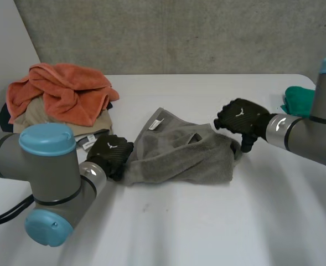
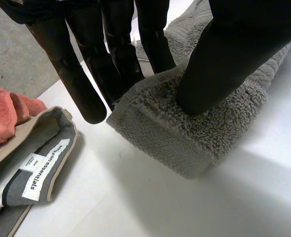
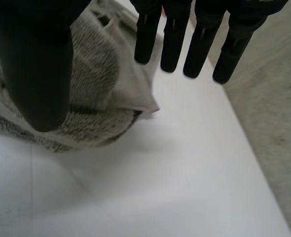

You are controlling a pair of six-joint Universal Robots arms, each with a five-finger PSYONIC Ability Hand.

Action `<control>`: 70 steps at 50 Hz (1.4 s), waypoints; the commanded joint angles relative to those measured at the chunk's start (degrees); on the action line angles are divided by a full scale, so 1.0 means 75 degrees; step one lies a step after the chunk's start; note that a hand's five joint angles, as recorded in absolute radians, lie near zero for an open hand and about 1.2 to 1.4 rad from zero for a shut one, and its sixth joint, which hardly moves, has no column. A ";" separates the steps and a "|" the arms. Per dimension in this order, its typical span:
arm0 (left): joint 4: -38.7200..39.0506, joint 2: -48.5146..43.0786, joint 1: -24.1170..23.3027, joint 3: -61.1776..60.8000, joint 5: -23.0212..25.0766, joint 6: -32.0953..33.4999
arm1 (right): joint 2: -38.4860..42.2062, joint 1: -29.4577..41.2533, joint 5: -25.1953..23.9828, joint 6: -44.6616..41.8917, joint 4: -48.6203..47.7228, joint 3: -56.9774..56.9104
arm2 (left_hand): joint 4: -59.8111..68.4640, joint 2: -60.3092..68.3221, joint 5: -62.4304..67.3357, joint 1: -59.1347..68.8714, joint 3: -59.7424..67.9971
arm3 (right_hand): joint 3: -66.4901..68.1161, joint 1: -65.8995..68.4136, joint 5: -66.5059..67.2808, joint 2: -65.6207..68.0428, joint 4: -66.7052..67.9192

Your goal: Fold the laundry.

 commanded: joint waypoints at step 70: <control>0.0302 0.3601 0.0849 -0.0523 0.0285 -0.0226 | -0.3493 -0.0474 -0.0110 0.1532 -0.0351 0.1186 | 0.1536 0.1550 0.1895 0.2148 0.1616 | 0.6675 0.6605 0.6618 0.6744 0.6647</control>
